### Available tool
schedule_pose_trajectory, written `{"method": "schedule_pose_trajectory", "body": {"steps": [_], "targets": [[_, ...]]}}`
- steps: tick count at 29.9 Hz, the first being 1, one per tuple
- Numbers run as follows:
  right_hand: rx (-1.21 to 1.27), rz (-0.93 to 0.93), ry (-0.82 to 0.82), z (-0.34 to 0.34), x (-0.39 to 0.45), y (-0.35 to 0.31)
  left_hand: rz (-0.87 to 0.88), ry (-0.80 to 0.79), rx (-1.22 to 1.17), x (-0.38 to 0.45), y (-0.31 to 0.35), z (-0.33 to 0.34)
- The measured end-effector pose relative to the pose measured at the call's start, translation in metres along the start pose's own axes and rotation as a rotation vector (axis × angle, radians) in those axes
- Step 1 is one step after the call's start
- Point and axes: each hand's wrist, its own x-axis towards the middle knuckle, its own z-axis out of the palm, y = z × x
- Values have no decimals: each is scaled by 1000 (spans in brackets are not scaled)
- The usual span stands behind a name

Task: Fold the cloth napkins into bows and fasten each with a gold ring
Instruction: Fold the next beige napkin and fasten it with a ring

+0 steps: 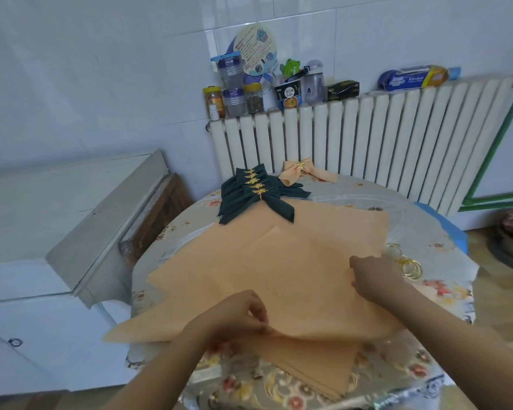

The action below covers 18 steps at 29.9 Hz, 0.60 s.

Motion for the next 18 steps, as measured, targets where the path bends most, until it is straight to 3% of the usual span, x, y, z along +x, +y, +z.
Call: {"method": "schedule_pose_trajectory", "body": {"steps": [6, 13, 15, 18], "targets": [[-10, 20, -13, 17, -41, 16, 46, -114, 51, -18, 29, 17], [-46, 51, 144, 28, -49, 15, 9, -121, -16, -16, 22, 24], [-17, 46, 146, 31, -46, 8, -17, -51, -48, -12, 19, 24], [11, 47, 145, 37, -39, -4, -89, 183, 5, 6, 10, 27]]}}
